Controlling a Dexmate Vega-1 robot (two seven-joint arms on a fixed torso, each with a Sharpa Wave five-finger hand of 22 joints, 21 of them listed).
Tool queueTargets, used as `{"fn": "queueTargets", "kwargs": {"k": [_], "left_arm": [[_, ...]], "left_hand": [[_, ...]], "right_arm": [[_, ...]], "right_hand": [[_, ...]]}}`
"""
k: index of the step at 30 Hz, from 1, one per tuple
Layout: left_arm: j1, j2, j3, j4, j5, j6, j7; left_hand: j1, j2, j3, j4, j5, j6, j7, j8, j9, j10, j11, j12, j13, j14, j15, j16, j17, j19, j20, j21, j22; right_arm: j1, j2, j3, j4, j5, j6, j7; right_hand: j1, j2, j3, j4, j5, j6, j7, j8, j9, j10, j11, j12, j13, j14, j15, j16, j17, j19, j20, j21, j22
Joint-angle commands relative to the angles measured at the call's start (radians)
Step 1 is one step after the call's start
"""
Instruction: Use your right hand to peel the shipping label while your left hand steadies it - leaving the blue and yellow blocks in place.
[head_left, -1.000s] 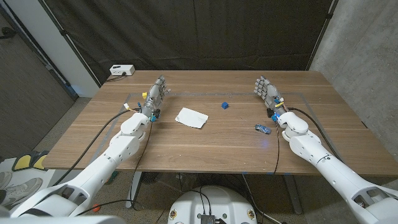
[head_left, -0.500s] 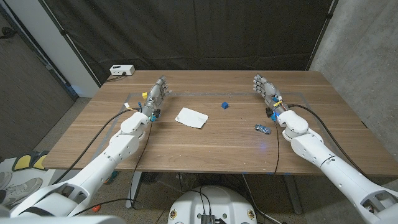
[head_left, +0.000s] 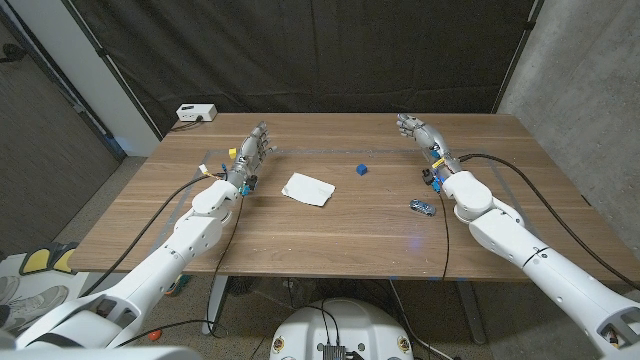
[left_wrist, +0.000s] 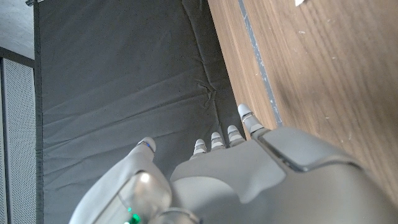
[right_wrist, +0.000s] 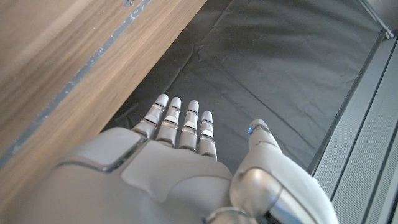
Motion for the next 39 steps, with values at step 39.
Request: {"fn": "queueTargets", "kwargs": {"k": [39], "left_arm": [[0.039, 0.030, -0.004, -0.057, -0.011, 0.002, -0.024]], "left_hand": [[0.014, -0.011, -0.001, -0.010, 0.000, 0.033, -0.003, 0.006, 0.007, 0.034, 0.005, 0.012, 0.007, 0.047, -0.003, 0.015, 0.006, -0.111, 0.019, 0.006, 0.004]], "right_arm": [[0.008, -0.160, -0.172, -0.464, -0.749, -0.475, 0.019]], "right_hand": [[0.042, -0.001, 0.027, -0.022, 0.007, 0.093, -0.017, 0.011, 0.002, 0.091, -0.042, 0.019, 0.002, 0.111, -0.068, 0.013, 0.004, 0.069, 0.005, 0.022, 0.007]]}}
